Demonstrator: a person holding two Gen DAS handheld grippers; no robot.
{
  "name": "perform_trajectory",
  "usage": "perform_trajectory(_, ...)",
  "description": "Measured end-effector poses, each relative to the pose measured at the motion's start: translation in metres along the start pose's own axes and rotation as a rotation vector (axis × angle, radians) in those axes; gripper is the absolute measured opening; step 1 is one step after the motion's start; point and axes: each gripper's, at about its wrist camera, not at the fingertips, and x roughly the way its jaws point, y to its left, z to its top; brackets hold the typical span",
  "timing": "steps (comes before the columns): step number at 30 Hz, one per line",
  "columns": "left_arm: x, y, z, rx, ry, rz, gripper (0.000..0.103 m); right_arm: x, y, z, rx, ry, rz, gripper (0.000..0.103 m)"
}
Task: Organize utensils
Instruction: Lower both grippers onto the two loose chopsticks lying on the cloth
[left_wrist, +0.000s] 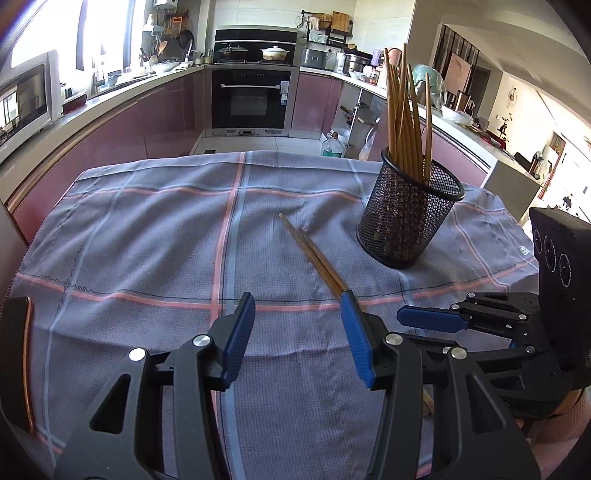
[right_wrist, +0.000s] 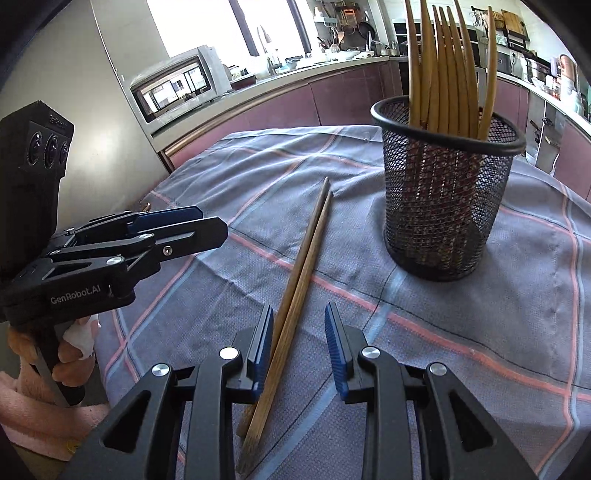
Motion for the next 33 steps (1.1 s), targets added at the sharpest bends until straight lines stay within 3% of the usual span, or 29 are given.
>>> perform_trajectory(15,0.02,-0.01,-0.002,0.021,0.057,-0.024,0.048,0.004,-0.003,-0.001,-0.002,0.001,-0.07,0.024)
perform_trajectory(17,0.023,-0.013,-0.001,0.032,0.063,-0.027,0.048,0.003,-0.006,0.0,0.002,0.0,-0.081,0.019)
perform_trajectory(33,0.061,-0.03,0.004,0.073,0.162,-0.064,0.044,-0.001,-0.024,-0.001,0.069,-0.006,-0.033,0.019)
